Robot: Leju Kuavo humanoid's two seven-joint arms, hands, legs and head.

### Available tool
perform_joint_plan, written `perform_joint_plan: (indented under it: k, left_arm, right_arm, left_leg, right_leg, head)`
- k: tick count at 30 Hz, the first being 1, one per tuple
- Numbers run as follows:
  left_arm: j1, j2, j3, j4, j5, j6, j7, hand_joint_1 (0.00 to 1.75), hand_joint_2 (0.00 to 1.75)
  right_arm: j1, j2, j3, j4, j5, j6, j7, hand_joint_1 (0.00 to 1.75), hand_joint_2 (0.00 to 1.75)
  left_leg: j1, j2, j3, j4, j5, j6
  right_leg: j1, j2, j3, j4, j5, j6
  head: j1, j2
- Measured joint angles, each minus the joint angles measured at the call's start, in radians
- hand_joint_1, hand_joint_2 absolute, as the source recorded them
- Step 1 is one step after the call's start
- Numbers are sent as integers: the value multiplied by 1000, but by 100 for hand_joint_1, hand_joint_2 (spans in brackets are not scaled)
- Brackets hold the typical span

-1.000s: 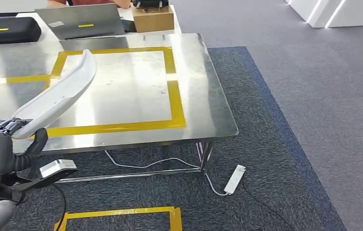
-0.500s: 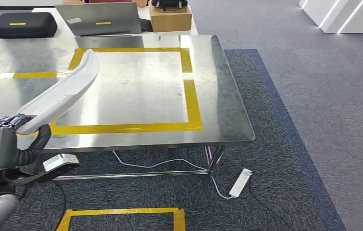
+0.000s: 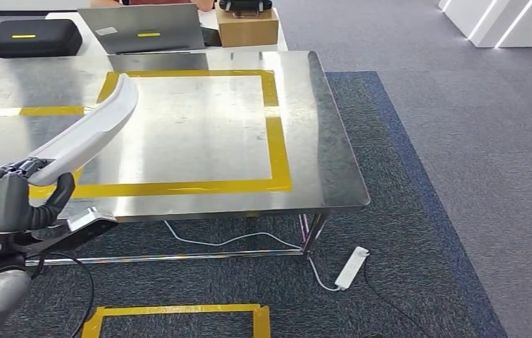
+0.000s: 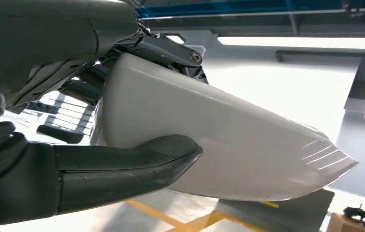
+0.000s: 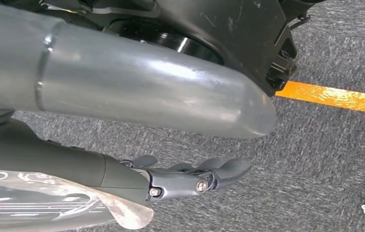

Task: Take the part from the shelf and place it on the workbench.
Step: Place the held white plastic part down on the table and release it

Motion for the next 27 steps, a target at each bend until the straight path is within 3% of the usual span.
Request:
perform_joint_plan:
  k: [17,22,27]
  left_arm:
    - [-107,-4,8,181,-70,-46,67,175,175]
    - [-185,3,8,330,-170,-28,105,175,175]
    - [-278,15,1,524,-319,72,115,175,175]
  right_arm:
    - [-1,11,1,20,-8,8,-23,0,0]
    - [-9,14,5,34,-22,15,-40,0,0]
    - [-31,23,38,74,-56,30,-66,0,0]
  left_leg:
    - [0,1,0,0,0,0]
    - [0,1,0,0,1,-1]
    - [0,1,0,0,2,-3]
  right_leg:
    - [0,1,1,0,0,-1]
    - [0,1,4,1,0,-1]
    - [0,2,8,3,0,-1]
  head:
    - [0,0]
    - [0,0]
    - [0,0]
